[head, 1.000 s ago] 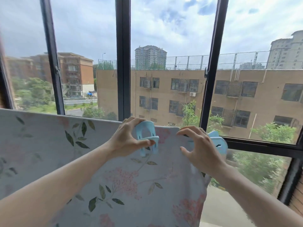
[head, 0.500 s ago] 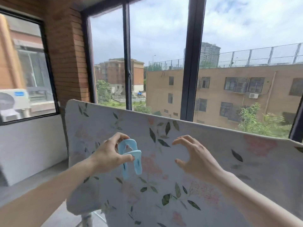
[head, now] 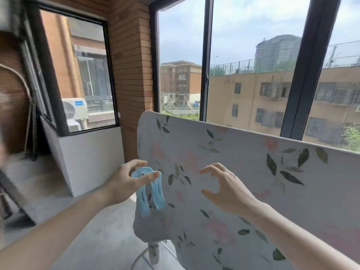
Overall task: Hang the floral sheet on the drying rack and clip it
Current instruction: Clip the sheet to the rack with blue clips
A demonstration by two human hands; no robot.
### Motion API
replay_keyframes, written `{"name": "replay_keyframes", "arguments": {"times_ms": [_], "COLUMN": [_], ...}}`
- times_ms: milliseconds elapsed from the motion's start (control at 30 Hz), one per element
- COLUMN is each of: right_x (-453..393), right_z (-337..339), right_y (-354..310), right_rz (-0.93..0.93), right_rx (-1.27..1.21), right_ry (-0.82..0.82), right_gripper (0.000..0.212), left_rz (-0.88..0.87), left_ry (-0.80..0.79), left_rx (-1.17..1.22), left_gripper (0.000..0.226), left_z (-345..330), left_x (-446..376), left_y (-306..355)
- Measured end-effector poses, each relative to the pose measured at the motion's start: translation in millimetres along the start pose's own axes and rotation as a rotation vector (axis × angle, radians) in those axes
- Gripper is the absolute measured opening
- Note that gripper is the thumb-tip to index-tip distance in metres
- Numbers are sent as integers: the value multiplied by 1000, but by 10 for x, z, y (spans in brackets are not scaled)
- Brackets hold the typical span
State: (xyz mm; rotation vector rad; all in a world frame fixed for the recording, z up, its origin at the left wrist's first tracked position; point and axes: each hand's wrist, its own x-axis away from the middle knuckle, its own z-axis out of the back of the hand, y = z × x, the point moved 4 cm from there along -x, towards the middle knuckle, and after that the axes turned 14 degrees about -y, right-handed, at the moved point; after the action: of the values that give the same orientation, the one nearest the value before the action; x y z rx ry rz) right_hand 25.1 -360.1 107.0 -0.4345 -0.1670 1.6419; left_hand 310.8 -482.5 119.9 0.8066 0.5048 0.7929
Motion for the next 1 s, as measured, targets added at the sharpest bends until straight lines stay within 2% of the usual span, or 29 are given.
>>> {"name": "replay_keyframes", "arguments": {"times_ms": [133, 267, 367, 500, 600, 733, 867, 1000], "right_x": [-464, -988, -1369, -1996, -2442, -3076, -3560, -3920], "right_z": [-185, -291, -400, -551, -572, -437, -345, -245], "right_y": [-170, -213, -191, -126, -96, -54, -52, -88], "right_rz": [14, 23, 42, 70, 74, 104, 101, 102], "right_rx": [-11, -14, -24, -49, -70, -73, -66, -34], "right_ry": [-28, -35, -33, -27, -16, 30, 78, 110], "right_gripper": [49, 46, 47, 47, 48, 48, 49, 46], "left_rz": [53, 102, 142, 179, 179, 125, 63, 25], "left_ry": [31, 61, 31, -3, -25, 18, 65, 79], "left_rx": [-42, -75, -135, -222, -245, -246, -215, -194], "left_gripper": [77, 80, 73, 91, 96, 107, 78, 76], "left_z": [389, 722, 883, 1233, 1556, 2005, 2242, 2440], "left_x": [-125, -391, -616, -1029, -1334, -1805, -2191, -2564], "left_y": [-312, -691, -903, -1145, -1228, -1264, -1365, -1552]}}
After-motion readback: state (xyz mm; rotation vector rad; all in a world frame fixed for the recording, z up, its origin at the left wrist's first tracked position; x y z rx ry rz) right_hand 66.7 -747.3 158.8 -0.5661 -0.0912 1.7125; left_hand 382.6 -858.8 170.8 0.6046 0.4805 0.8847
